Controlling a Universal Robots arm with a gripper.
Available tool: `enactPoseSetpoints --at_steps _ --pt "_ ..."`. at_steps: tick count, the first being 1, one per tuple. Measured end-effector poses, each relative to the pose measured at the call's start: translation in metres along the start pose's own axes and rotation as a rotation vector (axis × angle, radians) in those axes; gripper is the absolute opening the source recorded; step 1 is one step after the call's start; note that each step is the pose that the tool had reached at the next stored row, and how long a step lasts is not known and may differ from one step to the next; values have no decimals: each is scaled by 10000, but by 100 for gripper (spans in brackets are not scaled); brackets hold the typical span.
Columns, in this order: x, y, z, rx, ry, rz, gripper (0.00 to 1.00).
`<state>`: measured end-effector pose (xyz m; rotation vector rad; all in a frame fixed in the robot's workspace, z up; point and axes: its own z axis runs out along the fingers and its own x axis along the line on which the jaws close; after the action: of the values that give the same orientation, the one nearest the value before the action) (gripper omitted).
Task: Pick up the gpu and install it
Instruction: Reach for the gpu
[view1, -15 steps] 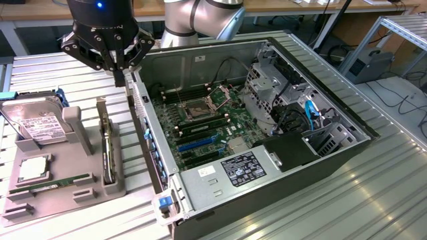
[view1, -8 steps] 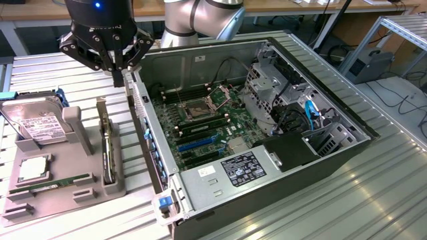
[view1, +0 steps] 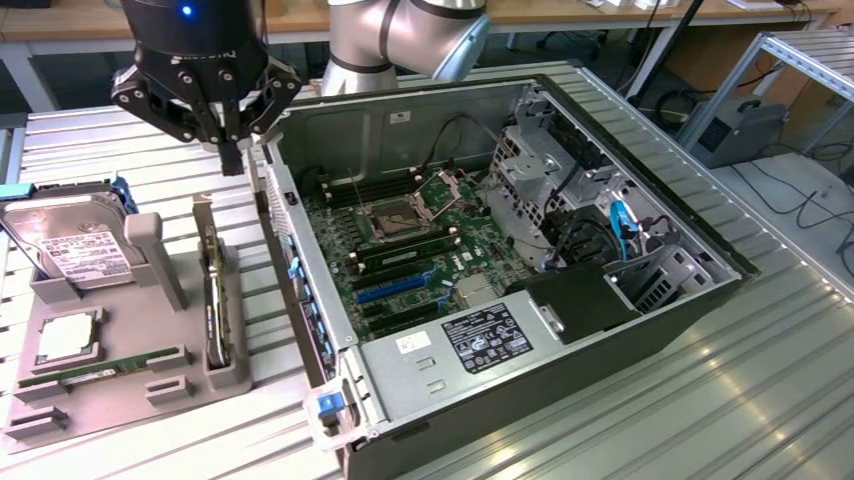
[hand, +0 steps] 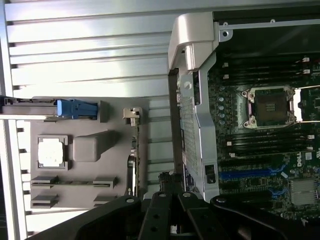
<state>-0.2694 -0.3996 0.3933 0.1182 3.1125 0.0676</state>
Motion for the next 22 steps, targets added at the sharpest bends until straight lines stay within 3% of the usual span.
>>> enactPoseSetpoints --at_steps 22 --pt "89 -12 -2 0 0 -1 11"
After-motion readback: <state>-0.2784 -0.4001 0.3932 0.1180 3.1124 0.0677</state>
